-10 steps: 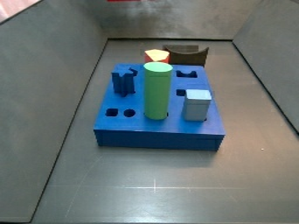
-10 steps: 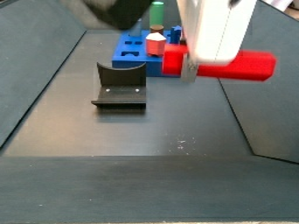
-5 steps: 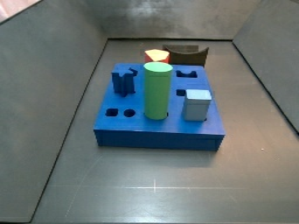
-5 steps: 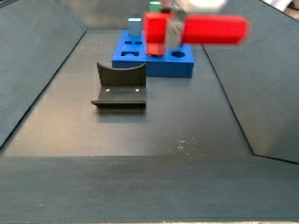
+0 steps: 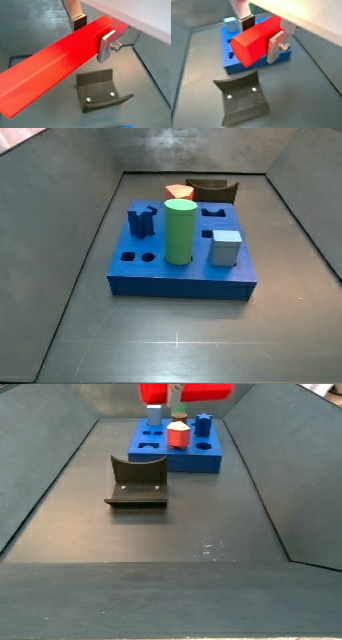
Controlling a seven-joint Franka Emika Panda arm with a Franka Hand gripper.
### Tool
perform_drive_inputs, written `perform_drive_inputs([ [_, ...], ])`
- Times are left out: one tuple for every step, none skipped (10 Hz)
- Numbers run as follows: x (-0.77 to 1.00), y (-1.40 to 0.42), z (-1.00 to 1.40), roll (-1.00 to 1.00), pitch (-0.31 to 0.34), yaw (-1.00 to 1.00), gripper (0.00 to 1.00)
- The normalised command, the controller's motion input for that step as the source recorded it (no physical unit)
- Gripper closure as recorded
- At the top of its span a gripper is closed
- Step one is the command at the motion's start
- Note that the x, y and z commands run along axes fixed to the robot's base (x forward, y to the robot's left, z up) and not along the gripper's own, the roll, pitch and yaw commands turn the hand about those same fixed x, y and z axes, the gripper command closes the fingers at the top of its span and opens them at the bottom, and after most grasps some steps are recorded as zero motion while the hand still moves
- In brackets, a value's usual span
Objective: Pick up the hexagon object. Move up. Place the hexagon object on the fixture. Regrasp the hexagon object. Move to above the board. Insert the hexagon object.
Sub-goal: Place the hexagon object on the fixture.
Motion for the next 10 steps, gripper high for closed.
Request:
perform_drive_inputs([
  [1.00, -0.35, 0.05, -0.01, 0.031, 1.00, 1.00],
  [1.00, -0.29, 0.04, -0.01, 0.038, 1.00, 1.00],
  [1.00, -0.22, 0.02, 0.00, 0.049, 1.00, 1.00],
  [1.00, -0.19, 0.02, 0.00, 0.055, 1.00, 1.00],
  [1.00, -0.13, 0.00, 0.00, 0.069, 1.00, 1.00],
  [1.00, -0.10, 0.00, 0.00, 0.081, 1.00, 1.00],
  [0.47, 0.69, -0.56, -0.66, 0.259, 1.00, 1.00],
  [0.41, 0.66, -0.52, -0.76, 0.299, 1.00, 1.00],
  [0.39, 0.52, -0.39, -0.85, 0.331, 1.00, 1.00],
  [0.32, 0.31, -0.17, -0.93, 0.408, 1.00, 1.00],
])
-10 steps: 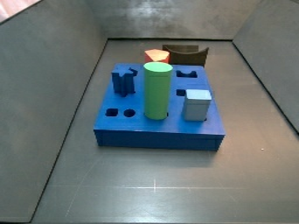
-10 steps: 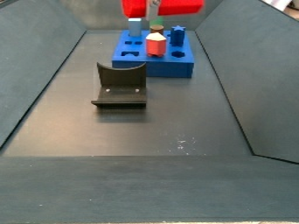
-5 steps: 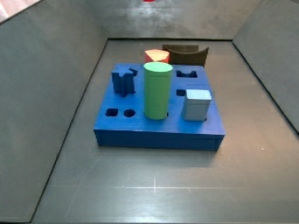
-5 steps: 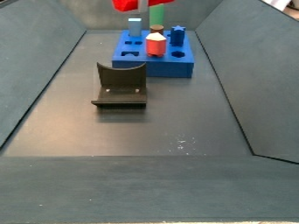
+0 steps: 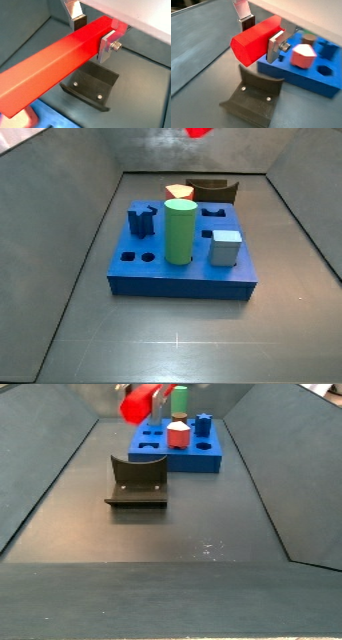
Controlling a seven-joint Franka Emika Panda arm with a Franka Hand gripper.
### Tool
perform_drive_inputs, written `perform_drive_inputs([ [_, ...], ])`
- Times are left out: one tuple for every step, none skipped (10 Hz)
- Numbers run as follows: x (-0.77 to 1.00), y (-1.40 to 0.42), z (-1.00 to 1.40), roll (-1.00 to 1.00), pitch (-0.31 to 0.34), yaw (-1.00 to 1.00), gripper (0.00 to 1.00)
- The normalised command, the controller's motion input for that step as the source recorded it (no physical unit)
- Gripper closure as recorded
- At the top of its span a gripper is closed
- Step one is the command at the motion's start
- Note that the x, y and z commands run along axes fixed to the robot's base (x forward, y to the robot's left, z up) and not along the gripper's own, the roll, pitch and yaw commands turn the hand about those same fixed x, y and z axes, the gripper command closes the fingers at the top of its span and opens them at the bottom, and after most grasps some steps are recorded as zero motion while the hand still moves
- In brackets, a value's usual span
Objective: Pick up the hexagon object. Move up. Place the hexagon object on the fixture. Regrasp the hexagon object. Move to above the board. Insert the hexagon object.
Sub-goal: Place the hexagon object on the fixture.
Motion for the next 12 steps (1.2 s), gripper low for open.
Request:
perform_drive_inputs([
  [0.23, 0.16, -0.06, -1.00, 0.521, 0.99, 1.00],
  [0.19, 0.10, -0.03, -1.00, 0.593, 0.94, 1.00],
  [0.12, 0.07, -0.04, -0.83, 0.645, 0.64, 1.00],
  [0.08, 0.05, -0.02, -0.66, 0.627, 0.34, 1.00],
  [0.06, 0.05, -0.01, -0.42, 0.563, 0.05, 1.00],
  [0.07, 0.03, 0.00, -0.29, 0.488, -0.06, 1.00],
  [0.08, 0.03, -0.01, -0.19, 0.376, -0.14, 1.00],
  [0.08, 0.04, 0.00, -0.14, 0.307, -0.17, 1.00],
  [0.08, 0.04, 0.00, -0.09, 0.240, -0.17, 1.00],
  [0.08, 0.04, 0.00, -0.08, 0.212, -0.16, 1.00],
  [0.13, 0.08, -1.00, -1.00, 0.029, -0.13, 1.00],
  [0.13, 0.08, -1.00, -1.00, 0.015, -0.12, 1.00],
])
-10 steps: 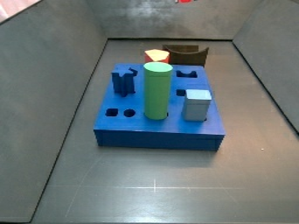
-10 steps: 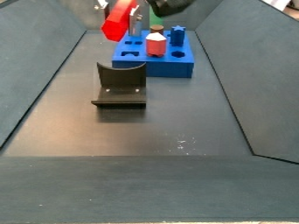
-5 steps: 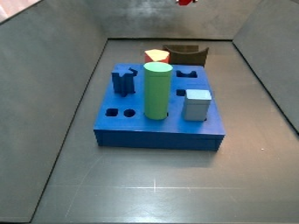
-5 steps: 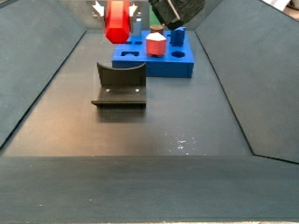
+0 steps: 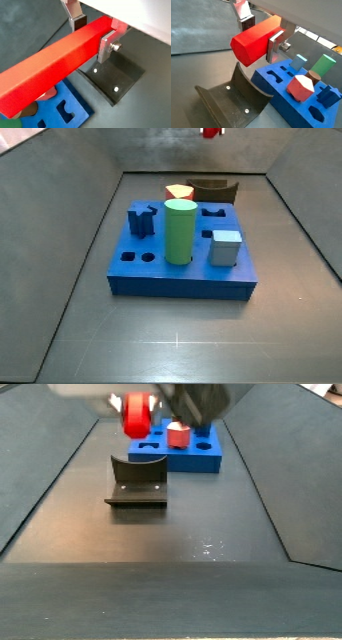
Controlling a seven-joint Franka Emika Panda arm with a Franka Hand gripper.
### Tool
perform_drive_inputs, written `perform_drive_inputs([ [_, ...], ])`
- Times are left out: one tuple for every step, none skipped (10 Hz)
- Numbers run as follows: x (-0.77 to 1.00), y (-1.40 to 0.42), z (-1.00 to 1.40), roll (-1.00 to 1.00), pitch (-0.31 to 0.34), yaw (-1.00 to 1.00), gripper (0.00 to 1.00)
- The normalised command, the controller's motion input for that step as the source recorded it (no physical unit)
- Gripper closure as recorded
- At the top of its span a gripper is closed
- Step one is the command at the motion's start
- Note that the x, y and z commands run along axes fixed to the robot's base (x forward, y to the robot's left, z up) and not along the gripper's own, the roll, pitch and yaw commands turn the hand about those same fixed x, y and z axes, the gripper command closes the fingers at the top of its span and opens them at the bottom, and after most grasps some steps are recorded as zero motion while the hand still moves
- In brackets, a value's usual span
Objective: Pick up the hexagon object. Move up. Place the hexagon object on the fixture. Regrasp the hexagon object. Move to above the board. Insert the hexagon object.
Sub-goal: Place the hexagon object on the fixture.
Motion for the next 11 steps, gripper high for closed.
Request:
perform_drive_inputs([
  [0.14, 0.09, -1.00, -1.00, 0.013, -0.13, 1.00],
  [0.16, 0.09, -1.00, -1.00, 0.028, -0.13, 1.00],
  [0.17, 0.09, -1.00, -1.00, 0.034, -0.13, 1.00],
  [0.17, 0.10, -1.00, -0.97, 0.036, -0.14, 1.00],
  [0.18, 0.10, -1.00, -0.69, 0.031, -0.12, 1.00],
  [0.18, 0.11, -1.00, -0.57, 0.026, -0.11, 1.00],
  [0.19, 0.11, -1.00, -0.35, 0.028, -0.10, 1.00],
  [0.17, 0.09, -0.89, -0.22, 0.024, -0.09, 1.00],
  [0.13, 0.08, -0.72, -0.18, 0.013, -0.09, 1.00],
  [0.11, 0.07, -0.61, -0.17, 0.006, -0.09, 1.00],
  [0.09, 0.06, -0.36, -0.14, -0.007, -0.08, 1.00],
])
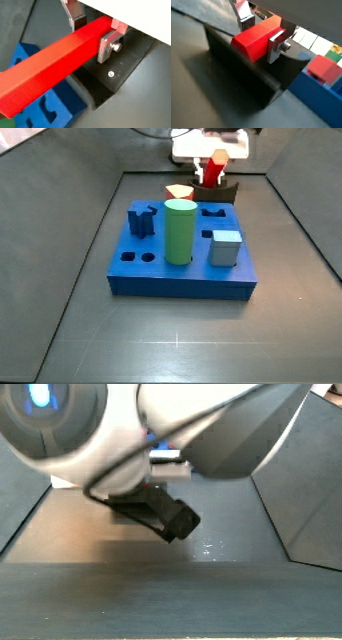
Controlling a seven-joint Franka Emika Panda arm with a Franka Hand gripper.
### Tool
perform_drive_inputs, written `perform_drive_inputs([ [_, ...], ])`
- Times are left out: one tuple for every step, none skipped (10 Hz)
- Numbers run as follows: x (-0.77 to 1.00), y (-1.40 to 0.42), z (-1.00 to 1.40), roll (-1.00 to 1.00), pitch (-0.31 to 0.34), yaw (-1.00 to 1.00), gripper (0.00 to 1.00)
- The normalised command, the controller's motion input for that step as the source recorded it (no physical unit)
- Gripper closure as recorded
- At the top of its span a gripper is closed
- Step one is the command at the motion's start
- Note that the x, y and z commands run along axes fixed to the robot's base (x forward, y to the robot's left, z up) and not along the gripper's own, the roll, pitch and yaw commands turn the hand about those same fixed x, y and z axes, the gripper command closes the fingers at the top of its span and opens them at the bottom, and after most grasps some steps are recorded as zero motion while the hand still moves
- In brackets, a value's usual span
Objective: Pick up the hexagon object. Move up. Place the hexagon object on the fixture. Regrasp the hexagon object. Move to above the board. Insert the hexagon object.
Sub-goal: Place the hexagon object on the fixture, then regrasp the hexagon object.
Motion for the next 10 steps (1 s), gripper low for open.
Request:
perform_drive_inputs([
  [0.08, 0.05, -0.22, -0.13, -0.014, -0.07, 1.00],
  [0.00, 0.00, 0.00, 0.00, 0.000, 0.00, 0.00],
  [0.00, 0.00, 1.00, 0.01, -0.011, 0.00, 0.00],
  [0.00, 0.00, 1.00, 0.01, -0.011, 0.01, 0.00],
  [-0.02, 0.00, 1.00, 0.02, 0.000, 0.02, 0.00],
  [-0.02, 0.00, 1.00, 0.03, 0.010, 0.02, 0.00],
  [-0.03, 0.00, 1.00, 0.03, 0.031, 0.03, 0.00],
  [-0.03, 0.01, 1.00, 0.03, 0.045, 0.02, 0.00],
  [-0.03, 0.01, 0.86, 0.03, 0.067, 0.02, 0.00],
  [-0.03, 0.01, 0.72, 0.03, 0.076, 0.01, 0.00],
])
